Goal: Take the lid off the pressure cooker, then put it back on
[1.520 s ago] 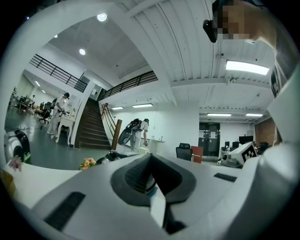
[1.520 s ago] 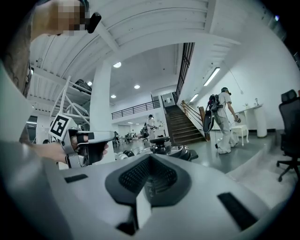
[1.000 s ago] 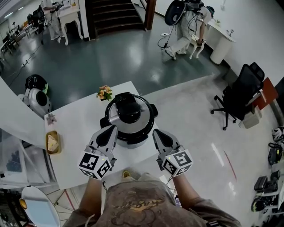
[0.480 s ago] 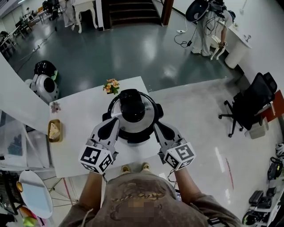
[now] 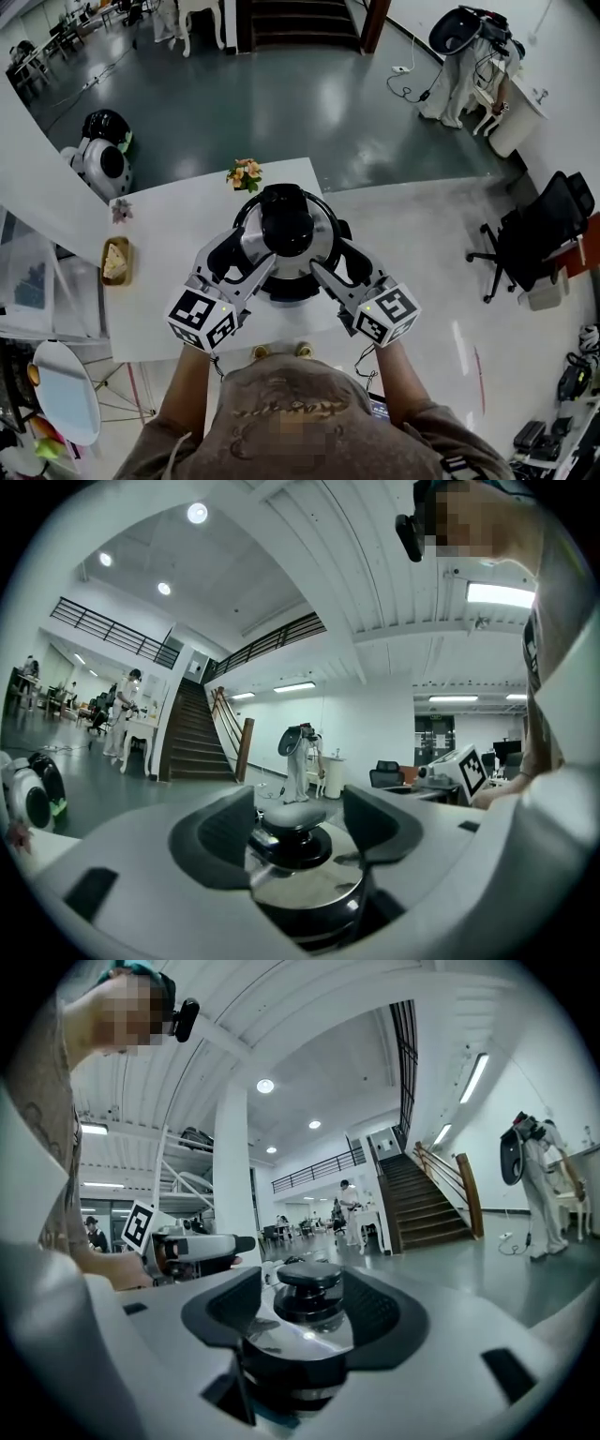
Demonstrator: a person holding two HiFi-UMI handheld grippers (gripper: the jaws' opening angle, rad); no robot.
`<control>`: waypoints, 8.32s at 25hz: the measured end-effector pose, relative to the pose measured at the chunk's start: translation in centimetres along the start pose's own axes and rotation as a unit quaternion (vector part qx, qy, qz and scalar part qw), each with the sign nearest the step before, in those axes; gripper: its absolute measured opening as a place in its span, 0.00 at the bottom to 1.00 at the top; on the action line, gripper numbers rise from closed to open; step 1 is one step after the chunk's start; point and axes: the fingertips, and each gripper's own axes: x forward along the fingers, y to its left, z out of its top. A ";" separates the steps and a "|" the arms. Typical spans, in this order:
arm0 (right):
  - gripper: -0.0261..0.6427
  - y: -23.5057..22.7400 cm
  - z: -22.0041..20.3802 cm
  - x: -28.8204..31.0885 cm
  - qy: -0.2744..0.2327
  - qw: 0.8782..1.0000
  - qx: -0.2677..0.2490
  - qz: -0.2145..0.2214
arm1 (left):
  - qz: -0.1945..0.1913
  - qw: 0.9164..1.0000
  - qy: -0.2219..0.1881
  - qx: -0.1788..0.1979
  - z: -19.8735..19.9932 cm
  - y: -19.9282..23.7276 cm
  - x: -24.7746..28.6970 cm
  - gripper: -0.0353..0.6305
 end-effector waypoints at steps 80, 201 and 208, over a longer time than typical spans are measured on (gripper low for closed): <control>0.45 -0.9 -2.3 8.2 0.143 0.987 -0.069 0.010 | -0.344 0.914 0.160 0.140 -5.9 1.5 7.1 0.44; 0.44 25.7 -22.1 23.6 0.224 0.904 -0.160 0.328 | -0.006 0.971 0.238 0.033 -21.8 16.5 -22.3 0.44; 0.44 25.2 -23.3 23.7 0.227 0.904 -0.168 0.321 | 0.001 0.965 0.256 0.053 -22.8 16.6 -22.0 0.44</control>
